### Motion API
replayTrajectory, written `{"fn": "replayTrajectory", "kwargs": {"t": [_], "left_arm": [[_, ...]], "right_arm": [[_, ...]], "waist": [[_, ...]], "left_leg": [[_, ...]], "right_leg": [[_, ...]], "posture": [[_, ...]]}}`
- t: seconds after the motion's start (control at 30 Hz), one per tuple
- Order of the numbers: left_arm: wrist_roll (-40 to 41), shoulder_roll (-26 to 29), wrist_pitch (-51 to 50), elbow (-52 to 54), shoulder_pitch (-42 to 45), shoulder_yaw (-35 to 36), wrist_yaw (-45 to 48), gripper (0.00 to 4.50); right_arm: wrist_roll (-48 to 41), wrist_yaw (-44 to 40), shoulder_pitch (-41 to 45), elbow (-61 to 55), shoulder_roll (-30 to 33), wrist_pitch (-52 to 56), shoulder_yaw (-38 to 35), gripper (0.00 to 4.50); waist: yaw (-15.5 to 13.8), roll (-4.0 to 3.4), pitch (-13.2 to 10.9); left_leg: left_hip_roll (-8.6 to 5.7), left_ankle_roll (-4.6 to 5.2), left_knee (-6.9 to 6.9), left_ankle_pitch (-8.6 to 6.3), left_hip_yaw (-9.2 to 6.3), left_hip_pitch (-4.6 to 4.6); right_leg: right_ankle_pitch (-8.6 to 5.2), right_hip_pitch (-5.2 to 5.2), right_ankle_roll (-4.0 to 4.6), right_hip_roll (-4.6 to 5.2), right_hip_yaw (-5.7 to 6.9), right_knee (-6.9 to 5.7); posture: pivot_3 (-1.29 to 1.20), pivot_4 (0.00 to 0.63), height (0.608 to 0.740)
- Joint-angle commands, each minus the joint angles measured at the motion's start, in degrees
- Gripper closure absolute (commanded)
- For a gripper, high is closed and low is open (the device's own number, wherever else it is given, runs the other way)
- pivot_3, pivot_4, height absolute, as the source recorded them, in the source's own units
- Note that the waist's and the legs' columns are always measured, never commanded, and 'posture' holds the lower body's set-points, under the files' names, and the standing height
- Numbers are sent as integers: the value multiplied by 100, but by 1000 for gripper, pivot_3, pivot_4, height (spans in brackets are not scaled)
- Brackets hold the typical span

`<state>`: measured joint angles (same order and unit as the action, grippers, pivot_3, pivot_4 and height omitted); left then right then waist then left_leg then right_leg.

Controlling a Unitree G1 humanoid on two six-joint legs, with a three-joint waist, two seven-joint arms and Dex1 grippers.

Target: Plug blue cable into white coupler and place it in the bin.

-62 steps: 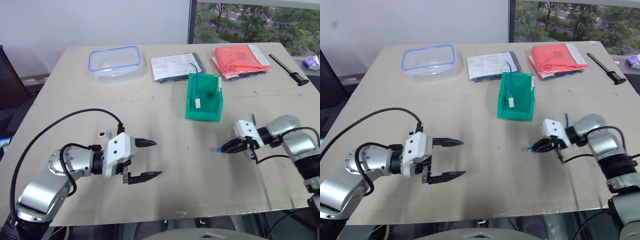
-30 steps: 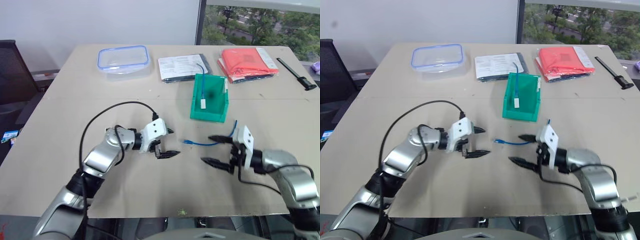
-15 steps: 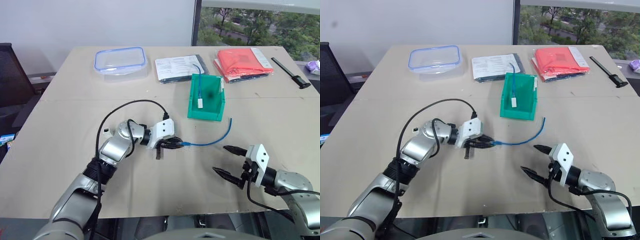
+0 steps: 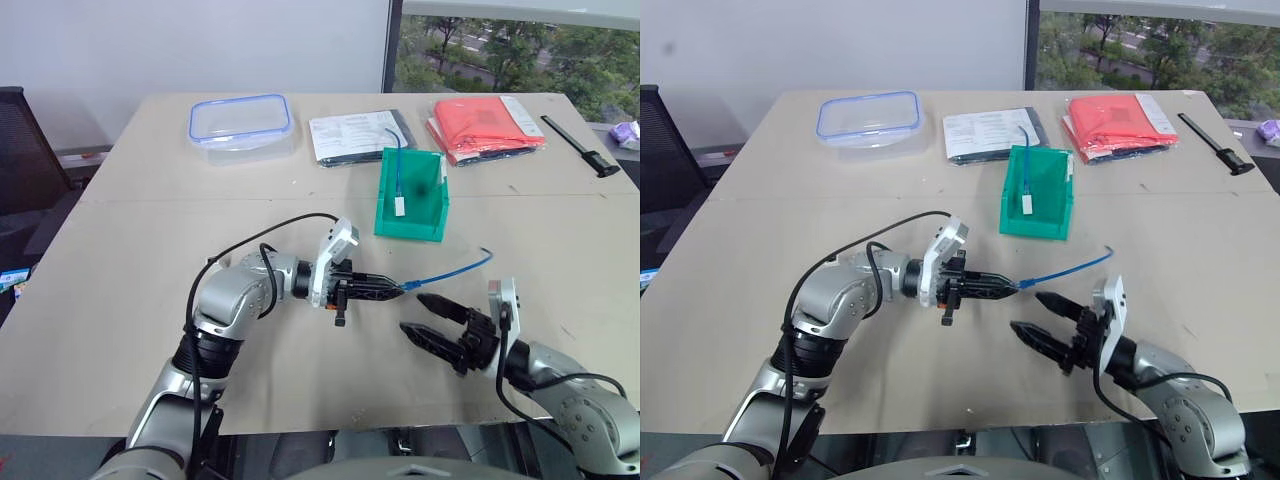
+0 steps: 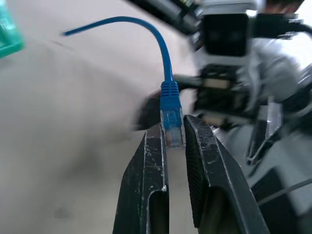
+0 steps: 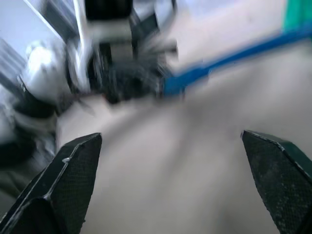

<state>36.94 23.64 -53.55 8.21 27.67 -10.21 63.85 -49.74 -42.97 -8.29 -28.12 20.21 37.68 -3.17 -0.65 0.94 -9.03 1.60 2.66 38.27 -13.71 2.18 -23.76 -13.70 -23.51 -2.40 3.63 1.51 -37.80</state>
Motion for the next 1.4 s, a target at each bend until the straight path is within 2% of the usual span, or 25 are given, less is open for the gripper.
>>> {"fn": "replayTrajectory", "kwargs": {"t": [0.03,0.23,0.27,0.3,0.4,0.47,0.53,0.57,0.77,0.83,0.87,0.9,0.93,0.97,1.0,1.13,1.23,1.33,1.4], "left_arm": [[685,-163,-484,50,9,489,-191,4478],[1124,-347,-739,-84,38,820,-432,4478],[1165,-365,-763,-93,46,843,-462,4500],[1195,-355,-787,-48,24,836,-461,4500],[1277,-351,-823,9,-9,851,-534,4500],[1337,-350,-836,43,-25,850,-589,4500],[1396,-346,-850,77,-42,833,-623,4500],[1414,-344,-852,87,-49,820,-635,4500],[1519,-351,-785,77,-54,814,-629,4500],[1522,-262,-641,231,-134,781,-450,3540],[1514,-241,-599,297,-175,807,-492,3241],[1503,-232,-558,358,-221,854,-590,2640],[1499,-192,-532,469,-304,937,-707,2355],[1527,-132,-516,613,-412,1017,-774,1888],[1568,-60,-512,807,-548,1085,-835,1674],[1072,344,-136,2153,-1544,1260,-1621,1674],[621,245,436,3225,-2604,1561,-2315,1674],[-698,-60,1671,4208,-4298,1701,-3152,1674],[-1445,-278,2441,4386,-5079,1718,-3606,1674]], "right_arm": [[-917,465,305,-105,-258,212,-330,0],[-2054,838,607,-197,-340,499,-488,0],[-2129,860,624,-211,-318,520,-478,509],[-2196,857,652,-236,-272,556,-458,802],[-2279,856,680,-277,-137,635,-380,2244],[-2270,845,666,-302,-72,653,-327,3367],[-2278,882,691,-310,-63,650,-283,4121],[-2293,921,721,-305,-75,648,-267,4356],[-2385,1068,864,-232,-107,637,-264,4449],[-2414,1090,905,-177,-110,630,-288,4500],[-2431,1090,929,-143,-99,629,-308,4500],[-2443,1080,946,-109,-78,624,-329,4500],[-2438,1063,962,-63,-48,606,-366,4500],[-2414,1047,969,-17,-20,579,-407,4500],[-2390,1033,963,25,9,546,-464,4500],[-2268,944,900,346,145,321,-862,4500],[-2210,884,1008,578,232,243,-1035,4500],[-2021,755,1287,939,268,207,-1004,4500],[-1872,624,1414,1094,297,215,-929,4500]], "waist": [[-2,0,0],[-11,0,0],[-7,0,0],[-5,0,0],[-4,0,0],[-6,0,0],[-4,0,0],[-4,0,0],[-4,0,0],[-4,0,0],[-1,0,0],[-1,0,0],[2,0,0],[1,0,0],[9,1,-1],[6,1,-1],[5,0,-1],[34,-1,4],[73,5,5]], "left_leg": [[0,0,0,0,0,-1],[-7,0,0,0,0,-4],[-7,0,0,0,0,-4],[-8,0,0,0,0,-4],[-9,0,-1,0,0,-3],[-10,0,-1,0,0,-3],[-10,0,-1,0,0,-3],[-10,0,-1,0,0,-3],[-10,0,-1,0,0,-3],[-10,0,-1,0,0,-3],[-10,0,-2,0,0,-3],[-9,0,-3,0,0,-3],[-9,0,-3,0,0,-3],[-9,0,-4,0,1,-4],[-7,0,-4,0,1,-4],[-4,0,-8,-1,3,-4],[-5,0,-11,-1,5,-4],[-6,1,-12,-1,10,-2],[-2,9,-25,-7,45,10]], "right_leg": [[0,0,0,0,0,0],[0,1,0,2,0,4],[0,1,0,2,-1,5],[0,1,0,2,-1,5],[0,1,0,1,-1,4],[0,1,1,2,-1,4],[0,1,1,2,-2,4],[0,1,1,2,-2,5],[0,1,1,1,-2,4],[0,1,1,1,-2,5],[0,1,1,1,-2,5],[0,0,1,1,-2,6],[0,0,1,2,-3,7],[0,0,1,1,-4,8],[0,0,1,2,-5,9],[-1,-1,3,4,-11,12],[-1,-1,3,7,-21,15],[-12,-2,27,19,-38,15],[-10,-1,32,46,-72,29]], "posture": [[0,150,737],[0,150,737],[0,150,737],[0,150,737],[0,150,737],[0,150,737],[0,150,737],[0,150,737],[0,150,737],[0,150,737],[0,150,737],[0,150,737],[0,150,737],[0,150,737],[0,150,737],[0,150,737],[0,150,737],[0,150,737],[0,150,737]]}}
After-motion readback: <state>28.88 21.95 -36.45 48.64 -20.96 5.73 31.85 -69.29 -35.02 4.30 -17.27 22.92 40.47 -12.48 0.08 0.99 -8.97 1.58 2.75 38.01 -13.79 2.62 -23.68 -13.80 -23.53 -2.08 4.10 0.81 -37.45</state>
